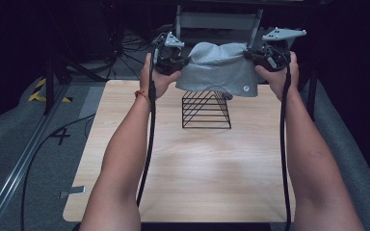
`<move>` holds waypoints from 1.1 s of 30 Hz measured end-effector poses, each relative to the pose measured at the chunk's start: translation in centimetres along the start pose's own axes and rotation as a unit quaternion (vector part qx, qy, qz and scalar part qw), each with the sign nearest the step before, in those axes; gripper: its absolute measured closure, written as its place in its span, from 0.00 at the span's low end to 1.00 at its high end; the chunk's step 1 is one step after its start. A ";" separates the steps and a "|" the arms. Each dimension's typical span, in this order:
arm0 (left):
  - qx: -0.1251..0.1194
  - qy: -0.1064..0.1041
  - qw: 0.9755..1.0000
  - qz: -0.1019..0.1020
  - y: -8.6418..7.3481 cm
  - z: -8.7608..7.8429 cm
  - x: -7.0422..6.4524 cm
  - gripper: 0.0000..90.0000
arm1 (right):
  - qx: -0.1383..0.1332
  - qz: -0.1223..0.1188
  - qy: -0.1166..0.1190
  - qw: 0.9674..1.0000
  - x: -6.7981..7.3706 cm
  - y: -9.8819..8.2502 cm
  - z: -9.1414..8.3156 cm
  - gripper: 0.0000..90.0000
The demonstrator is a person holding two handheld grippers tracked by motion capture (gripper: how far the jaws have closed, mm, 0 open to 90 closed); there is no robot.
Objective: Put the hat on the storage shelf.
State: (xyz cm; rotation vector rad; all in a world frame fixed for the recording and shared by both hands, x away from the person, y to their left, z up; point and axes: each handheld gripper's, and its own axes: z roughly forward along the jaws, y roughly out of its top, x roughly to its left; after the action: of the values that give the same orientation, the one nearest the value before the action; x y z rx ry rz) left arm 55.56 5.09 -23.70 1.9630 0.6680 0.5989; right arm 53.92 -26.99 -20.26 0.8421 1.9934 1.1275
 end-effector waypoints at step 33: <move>-0.039 -0.033 0.998 -0.038 -2.7 -1.0 0.6 0.97 | -0.015 0.019 0.025 0.999 0.8 -1.3 0.7 0.93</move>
State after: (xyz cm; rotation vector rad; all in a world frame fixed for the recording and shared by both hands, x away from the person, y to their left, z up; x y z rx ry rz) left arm 54.77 7.19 -25.63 1.8676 0.6648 0.5052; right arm 53.81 -26.59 -21.88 0.8485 2.0039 1.2081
